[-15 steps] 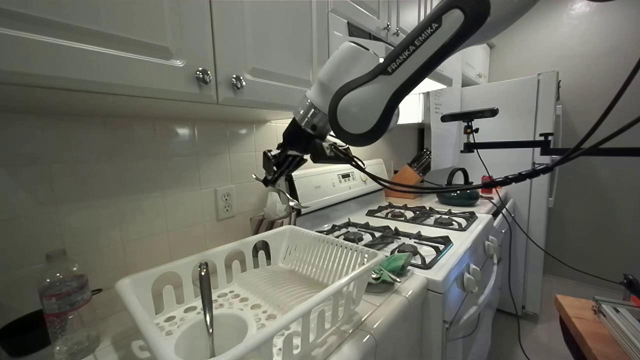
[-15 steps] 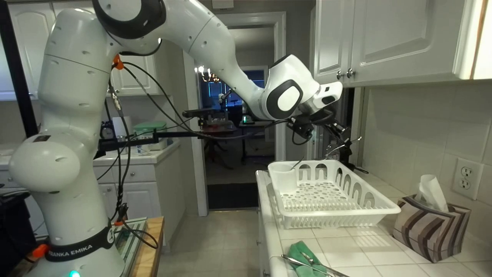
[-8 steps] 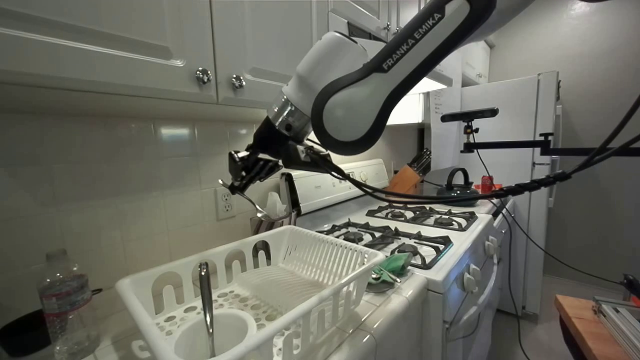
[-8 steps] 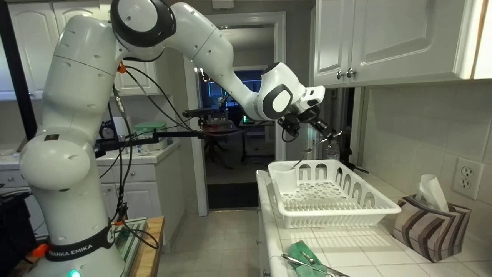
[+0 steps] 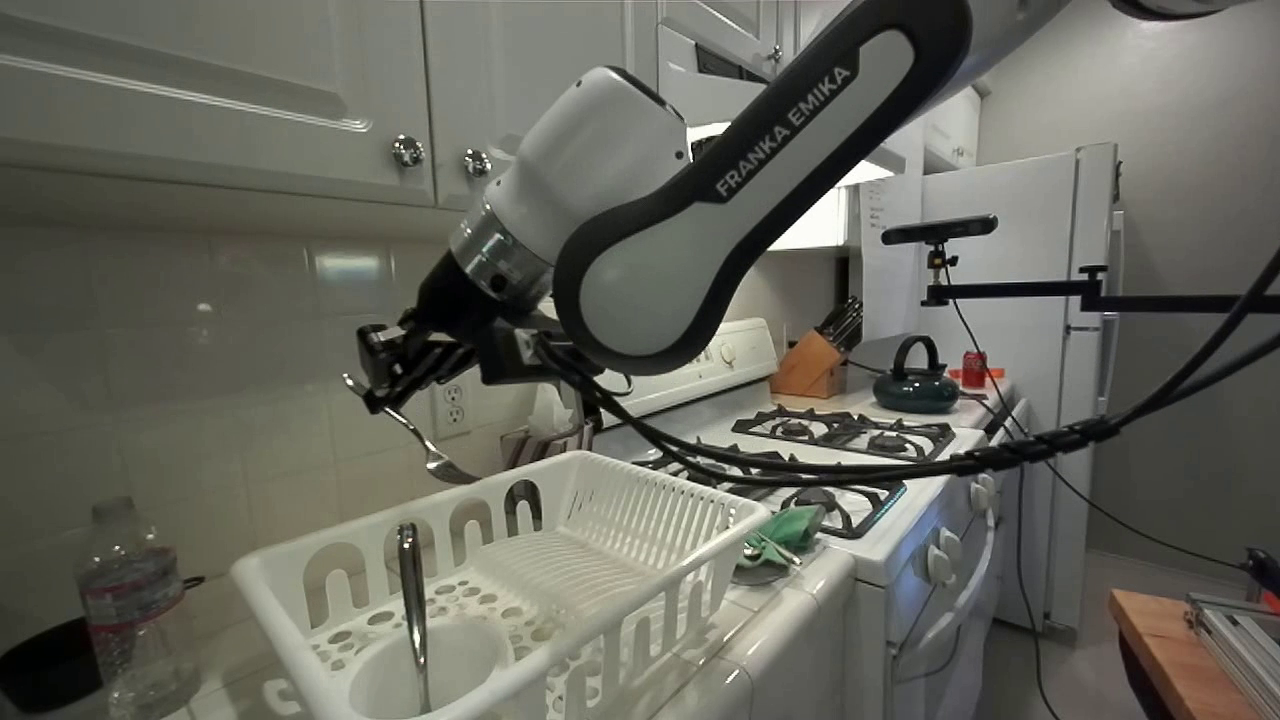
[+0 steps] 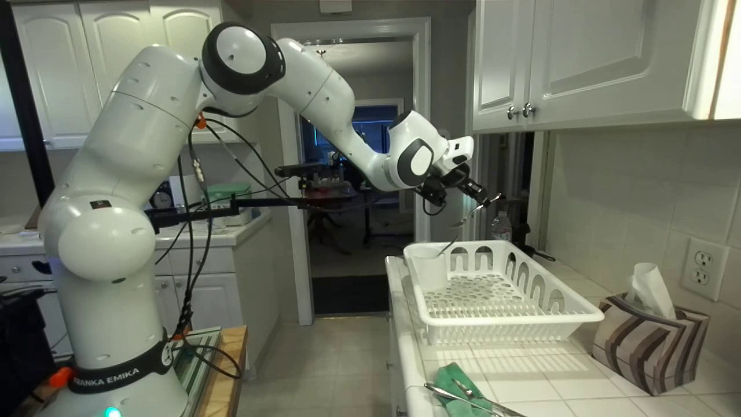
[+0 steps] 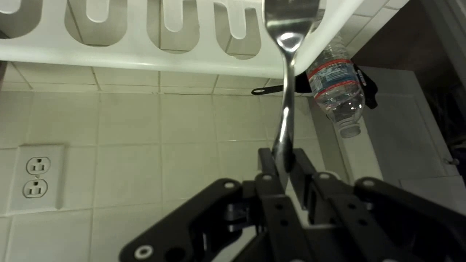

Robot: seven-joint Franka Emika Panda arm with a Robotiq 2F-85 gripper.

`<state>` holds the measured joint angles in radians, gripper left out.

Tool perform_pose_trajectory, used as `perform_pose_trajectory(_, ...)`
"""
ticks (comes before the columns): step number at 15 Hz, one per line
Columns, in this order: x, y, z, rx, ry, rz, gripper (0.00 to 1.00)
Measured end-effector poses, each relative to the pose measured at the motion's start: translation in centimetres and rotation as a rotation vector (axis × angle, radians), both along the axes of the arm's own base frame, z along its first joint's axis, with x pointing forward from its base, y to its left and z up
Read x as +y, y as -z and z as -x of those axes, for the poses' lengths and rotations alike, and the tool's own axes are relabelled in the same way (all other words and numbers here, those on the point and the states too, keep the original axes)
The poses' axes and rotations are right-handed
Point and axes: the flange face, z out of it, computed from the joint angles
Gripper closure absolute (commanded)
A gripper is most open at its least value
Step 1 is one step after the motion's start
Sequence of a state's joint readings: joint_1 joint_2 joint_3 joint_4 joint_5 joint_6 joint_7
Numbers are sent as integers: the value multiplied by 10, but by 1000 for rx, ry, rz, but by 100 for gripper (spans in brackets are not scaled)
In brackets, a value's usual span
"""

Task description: Place one silver fork on the dishrack.

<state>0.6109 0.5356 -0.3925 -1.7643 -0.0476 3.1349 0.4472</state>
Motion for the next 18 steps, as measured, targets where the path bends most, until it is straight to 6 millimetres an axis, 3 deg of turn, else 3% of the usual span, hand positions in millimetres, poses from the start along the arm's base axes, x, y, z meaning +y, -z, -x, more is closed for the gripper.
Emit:
perform_pose_trajectory(7,48,14,0,-16,-65,39,96)
perform_pose_trajectory(18,85,51,14,36,-140,50,96)
